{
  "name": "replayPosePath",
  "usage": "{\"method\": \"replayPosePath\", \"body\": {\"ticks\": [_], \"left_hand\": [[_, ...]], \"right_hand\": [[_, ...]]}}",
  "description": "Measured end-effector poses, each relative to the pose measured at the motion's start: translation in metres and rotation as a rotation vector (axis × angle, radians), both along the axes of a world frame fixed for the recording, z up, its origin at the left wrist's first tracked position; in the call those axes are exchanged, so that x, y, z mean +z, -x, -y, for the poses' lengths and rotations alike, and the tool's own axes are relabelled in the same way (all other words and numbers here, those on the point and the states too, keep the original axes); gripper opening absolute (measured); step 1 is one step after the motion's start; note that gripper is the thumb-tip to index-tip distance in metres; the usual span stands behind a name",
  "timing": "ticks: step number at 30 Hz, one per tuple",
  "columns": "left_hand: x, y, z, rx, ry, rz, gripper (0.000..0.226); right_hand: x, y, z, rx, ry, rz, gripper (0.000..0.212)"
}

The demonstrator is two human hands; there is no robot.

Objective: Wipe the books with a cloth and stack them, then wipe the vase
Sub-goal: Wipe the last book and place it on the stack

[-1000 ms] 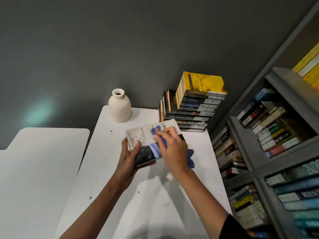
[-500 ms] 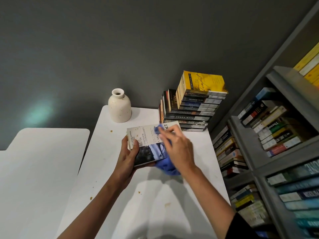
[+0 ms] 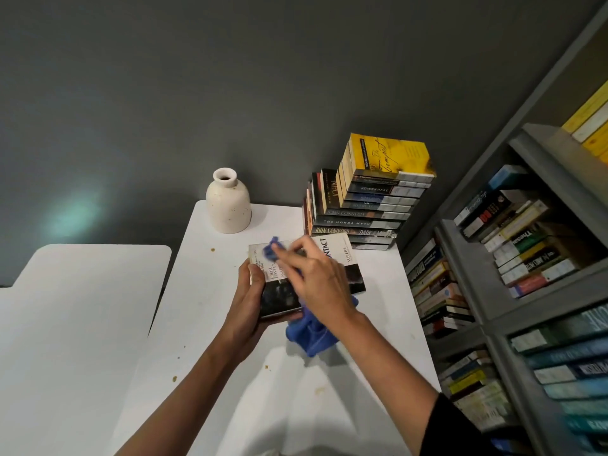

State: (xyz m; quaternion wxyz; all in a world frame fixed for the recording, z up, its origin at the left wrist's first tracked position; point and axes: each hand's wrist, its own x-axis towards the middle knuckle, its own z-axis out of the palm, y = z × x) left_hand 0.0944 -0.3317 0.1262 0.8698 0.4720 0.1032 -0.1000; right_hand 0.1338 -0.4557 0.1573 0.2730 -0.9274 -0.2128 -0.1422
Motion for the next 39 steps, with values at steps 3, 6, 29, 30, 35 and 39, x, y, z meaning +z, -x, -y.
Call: {"method": "replayPosePath", "body": {"ticks": [3,6,29,30,35,39], "left_hand": [[-0.002,-0.001,0.002,-0.007,-0.029,-0.021,0.048],[0.001,-0.003,0.005,-0.045,0.018,-0.038,0.059],[0.009,-0.016,0.010,0.148,0.220,-0.079,0.058],[0.009,-0.016,0.011,0.159,0.256,-0.088,0.058],[0.007,-0.018,0.001,0.201,0.220,-0.129,0.055],[0.010,-0.016,-0.005,0.198,0.160,-0.132,0.046]], "right_hand": [[-0.002,-0.007,0.011,-0.162,-0.059,-0.004,0.025],[0.002,0.002,-0.011,-0.088,-0.021,0.029,0.025],[-0.013,0.038,-0.009,0.097,-0.096,0.131,0.029],[-0.013,0.041,-0.009,0.124,-0.102,0.132,0.030],[-0.018,0.026,0.034,-0.004,-0.105,0.187,0.032],[-0.013,0.000,0.071,-0.264,-0.213,0.196,0.030]]}}
